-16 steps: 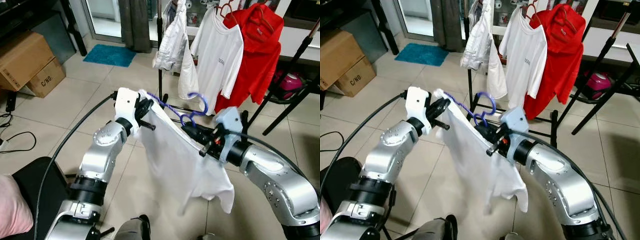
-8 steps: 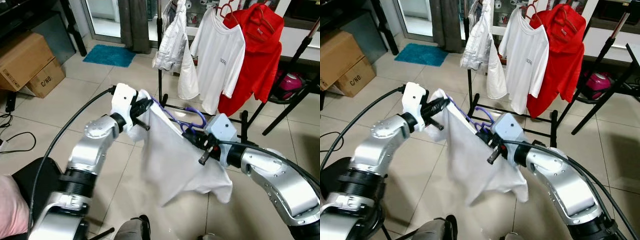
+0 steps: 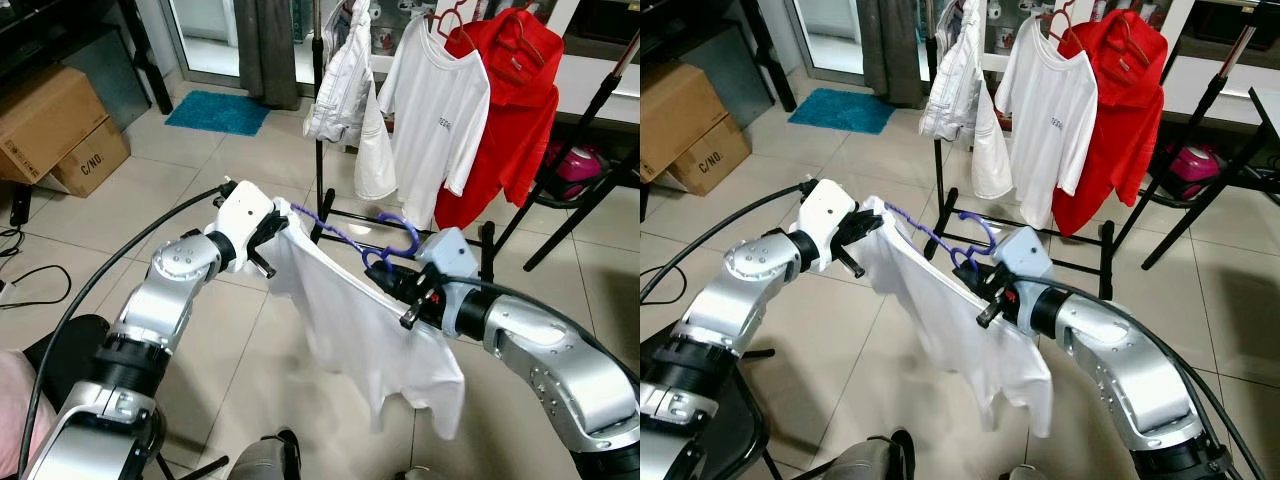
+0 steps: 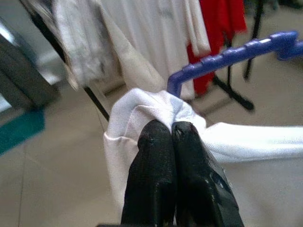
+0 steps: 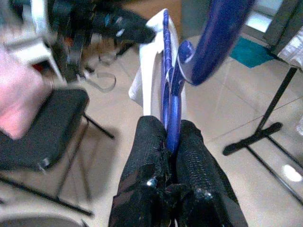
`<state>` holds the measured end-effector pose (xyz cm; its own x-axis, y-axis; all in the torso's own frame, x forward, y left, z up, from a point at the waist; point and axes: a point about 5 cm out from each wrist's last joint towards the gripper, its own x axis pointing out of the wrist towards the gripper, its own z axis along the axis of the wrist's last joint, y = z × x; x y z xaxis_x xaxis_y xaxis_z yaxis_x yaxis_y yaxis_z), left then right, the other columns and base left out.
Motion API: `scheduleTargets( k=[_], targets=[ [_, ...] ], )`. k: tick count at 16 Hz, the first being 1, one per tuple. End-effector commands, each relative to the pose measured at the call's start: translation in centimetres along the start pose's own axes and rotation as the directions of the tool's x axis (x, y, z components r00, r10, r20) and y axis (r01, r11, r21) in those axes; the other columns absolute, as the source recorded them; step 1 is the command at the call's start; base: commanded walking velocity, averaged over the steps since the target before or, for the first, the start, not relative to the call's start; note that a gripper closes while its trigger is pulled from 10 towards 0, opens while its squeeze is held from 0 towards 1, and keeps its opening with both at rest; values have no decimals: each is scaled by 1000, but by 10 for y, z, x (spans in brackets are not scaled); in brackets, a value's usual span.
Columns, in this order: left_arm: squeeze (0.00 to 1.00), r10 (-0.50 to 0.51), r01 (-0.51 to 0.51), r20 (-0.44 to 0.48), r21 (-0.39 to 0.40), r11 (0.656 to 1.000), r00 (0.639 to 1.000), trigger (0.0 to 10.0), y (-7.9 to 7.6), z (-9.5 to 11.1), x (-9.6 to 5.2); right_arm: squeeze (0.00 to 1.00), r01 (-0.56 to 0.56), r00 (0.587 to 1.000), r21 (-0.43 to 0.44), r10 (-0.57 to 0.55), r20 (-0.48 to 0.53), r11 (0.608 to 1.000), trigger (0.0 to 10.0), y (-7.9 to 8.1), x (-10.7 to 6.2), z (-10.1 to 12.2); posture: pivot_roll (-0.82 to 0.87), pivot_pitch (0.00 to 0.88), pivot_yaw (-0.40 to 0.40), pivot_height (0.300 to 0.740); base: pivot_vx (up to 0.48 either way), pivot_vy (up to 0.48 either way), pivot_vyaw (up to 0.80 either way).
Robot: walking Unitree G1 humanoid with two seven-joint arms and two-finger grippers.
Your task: Hang hanger
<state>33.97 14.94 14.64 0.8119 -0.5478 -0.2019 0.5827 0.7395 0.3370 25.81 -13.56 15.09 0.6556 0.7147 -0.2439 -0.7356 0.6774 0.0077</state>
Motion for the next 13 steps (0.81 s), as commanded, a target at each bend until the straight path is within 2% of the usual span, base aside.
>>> scheduleTargets(
  k=[1, 2, 3, 4, 6, 7, 8, 9, 11, 12, 13],
  targets=[
    [0, 66, -65, 58, -13, 998, 996, 0, 0, 0, -1, 0, 3, 998, 28, -4, 55, 1000, 10000, -3, -2, 11, -77, 91, 75, 740, 0, 0, 0],
    [0, 197, -189, 115, -76, 979, 974, 0, 3, 0, -2, 0, 4, 998, 59, -9, 69, 998, 10000, -5, -3, 13, -78, 91, 73, 740, 0, 0, 0],
    [0, 332, -315, 86, -172, 934, 939, 0, 5, -8, -4, 0, 8, 998, 75, -12, 63, 997, 10000, -5, -3, 12, -78, 92, 72, 740, 0, 0, 0],
    [0, 349, -326, 73, -222, 919, 934, 0, 0, -11, -3, 0, 6, 999, 74, -10, 53, 997, 10000, -5, -3, 11, -79, 93, 71, 740, 0, 0, 0],
    [0, 352, -282, 125, -384, 880, 928, 0, -9, -7, 1, 0, 4, 999, 80, -7, 47, 997, 10000, -5, -3, 11, -77, 93, 70, 740, 0, 0, 0],
    [0, 359, -232, 182, -489, 841, 916, 0, -13, -1, 2, 0, 6, 999, 81, -9, 41, 997, 10000, -5, -3, 10, -78, 93, 71, 740, 0, 0, 0],
    [0, 367, -206, 210, -538, 817, 906, 0, -14, 2, 3, 0, 7, 999, 81, -10, 38, 997, 10000, -5, -2, 10, -78, 93, 71, 740, 0, 0, 0],
    [0, 364, -115, 272, -641, 759, 891, 0, -17, 11, 4, 0, 14, 999, 83, -17, 30, 996, 10000, -6, -3, 10, -77, 93, 72, 740, 0, 0, 0],
    [0, 338, -2, 335, -708, 706, 879, 0, -19, 22, 4, 0, 21, 1000, 82, -22, 20, 996, 10000, -7, -3, 9, -76, 93, 73, 740, 0, 0, 0],
    [0, 346, 50, 350, -763, 645, 871, 0, -16, 25, 3, 0, 23, 1000, 79, -24, 13, 997, 10000, -7, -3, 8, -76, 92, 74, 740, 0, 0, 0],
    [0, 348, 66, 361, -770, 635, 865, 0, -14, 27, 3, 0, 25, 1000, 76, -25, 7, 997, 10000, -7, -3, 7, -75, 91, 74, 740, 0, 0, 0]
  ],
)
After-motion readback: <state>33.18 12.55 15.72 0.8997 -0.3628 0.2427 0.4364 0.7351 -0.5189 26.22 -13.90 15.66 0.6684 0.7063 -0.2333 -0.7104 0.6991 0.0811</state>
